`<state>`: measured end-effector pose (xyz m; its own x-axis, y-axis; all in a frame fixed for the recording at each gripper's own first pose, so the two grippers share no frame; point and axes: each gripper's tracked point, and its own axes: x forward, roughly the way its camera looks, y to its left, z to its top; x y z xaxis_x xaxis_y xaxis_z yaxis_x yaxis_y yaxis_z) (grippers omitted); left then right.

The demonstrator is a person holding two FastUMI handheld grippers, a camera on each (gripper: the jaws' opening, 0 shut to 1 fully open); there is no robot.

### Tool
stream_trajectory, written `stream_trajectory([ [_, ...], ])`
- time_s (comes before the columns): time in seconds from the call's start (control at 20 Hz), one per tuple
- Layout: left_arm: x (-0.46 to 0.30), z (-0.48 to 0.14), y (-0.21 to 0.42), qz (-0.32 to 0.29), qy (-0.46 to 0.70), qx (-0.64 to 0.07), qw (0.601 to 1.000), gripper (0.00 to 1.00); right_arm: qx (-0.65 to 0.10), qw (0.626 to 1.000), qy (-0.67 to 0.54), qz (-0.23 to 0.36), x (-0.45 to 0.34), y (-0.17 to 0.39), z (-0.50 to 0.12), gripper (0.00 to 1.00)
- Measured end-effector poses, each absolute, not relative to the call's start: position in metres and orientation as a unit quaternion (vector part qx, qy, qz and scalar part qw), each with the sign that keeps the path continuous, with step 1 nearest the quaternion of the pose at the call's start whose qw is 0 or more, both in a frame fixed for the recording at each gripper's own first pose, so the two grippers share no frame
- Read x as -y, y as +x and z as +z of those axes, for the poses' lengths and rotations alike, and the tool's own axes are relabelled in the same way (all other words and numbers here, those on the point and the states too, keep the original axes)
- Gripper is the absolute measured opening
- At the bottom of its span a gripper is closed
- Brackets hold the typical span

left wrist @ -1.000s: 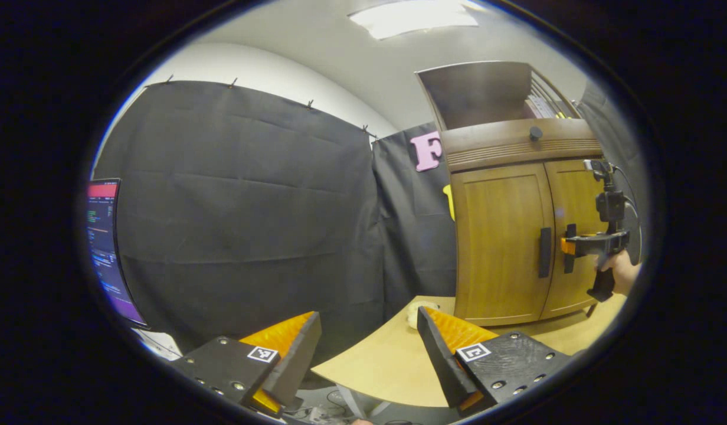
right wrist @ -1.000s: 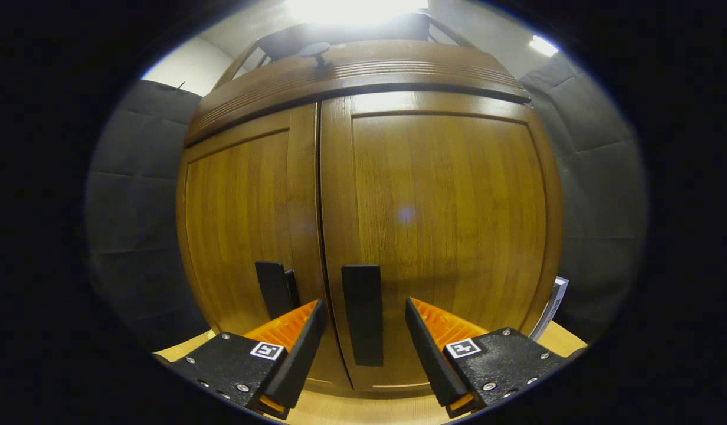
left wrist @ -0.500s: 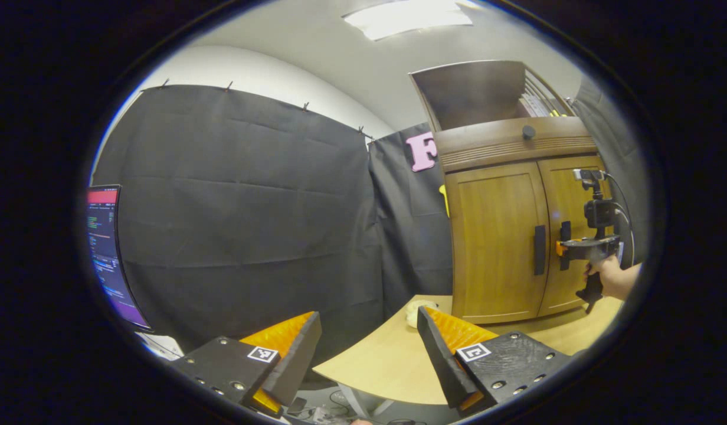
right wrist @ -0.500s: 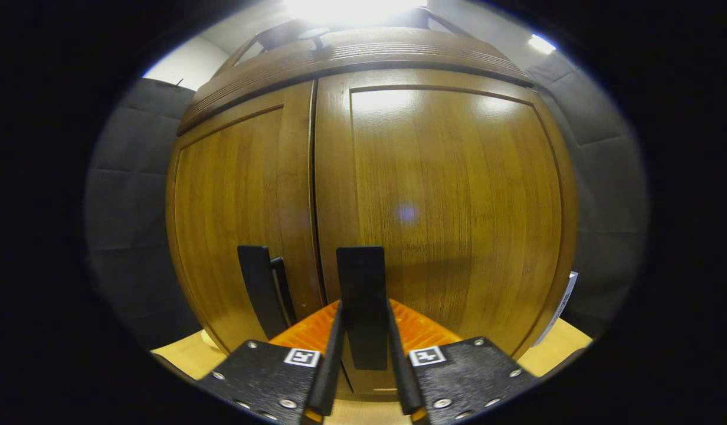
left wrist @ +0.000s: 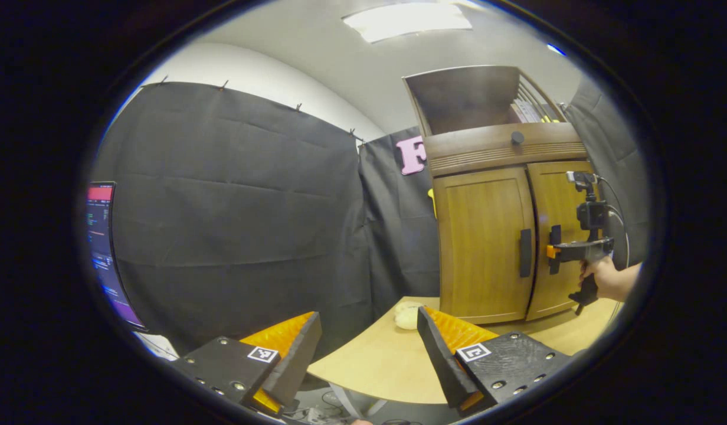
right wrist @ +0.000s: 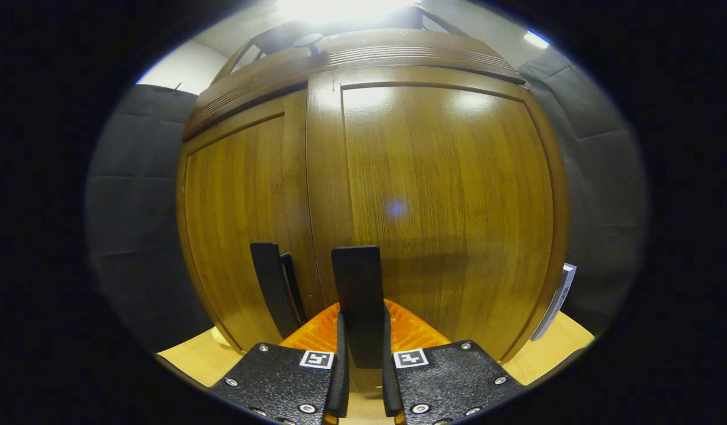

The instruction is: Open the right door of the double-door shoe cabinet with the right hand, and open the left door with the left hand.

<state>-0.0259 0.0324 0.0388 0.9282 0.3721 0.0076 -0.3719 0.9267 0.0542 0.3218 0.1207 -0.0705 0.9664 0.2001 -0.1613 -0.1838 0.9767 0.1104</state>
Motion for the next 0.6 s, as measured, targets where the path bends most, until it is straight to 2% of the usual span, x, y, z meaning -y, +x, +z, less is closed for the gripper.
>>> stream_trajectory([
  [0.2,-0.0316,0.0418,-0.0235,0.177,0.03,0.007,0.984,0.93,-0.088,0.99,0.05,0.102,-0.1213,0.3204,-0.0718,0.23],
  [0.25,-0.0314,0.0426,-0.0225,0.174,0.031,0.008,0.984,0.99,-0.088,0.989,0.051,0.103,-0.1218,0.321,-0.0729,0.23],
  [0.35,-0.0306,0.0436,-0.0222,0.168,0.031,0.011,0.985,0.99,-0.088,0.989,0.05,0.104,-0.122,0.3205,-0.0718,0.23],
  [0.4,-0.0303,0.0435,-0.0219,0.165,0.031,0.012,0.986,0.93,-0.087,0.989,0.05,0.105,-0.122,0.3205,-0.0718,0.23],
  [0.45,-0.0301,0.0443,-0.0214,0.162,0.03,0.012,0.986,0.93,-0.086,0.989,0.05,0.105,-0.122,0.3204,-0.0711,0.23],
  [0.5,-0.0299,0.0444,-0.0219,0.159,0.029,0.012,0.987,0.99,-0.086,0.989,0.05,0.105,-0.1223,0.3208,-0.0719,0.23],
  [0.6,-0.0295,0.0458,-0.0215,0.153,0.028,0.014,0.988,0.99,-0.089,0.989,0.049,0.107,-0.1221,0.3205,-0.0722,0.23],
])
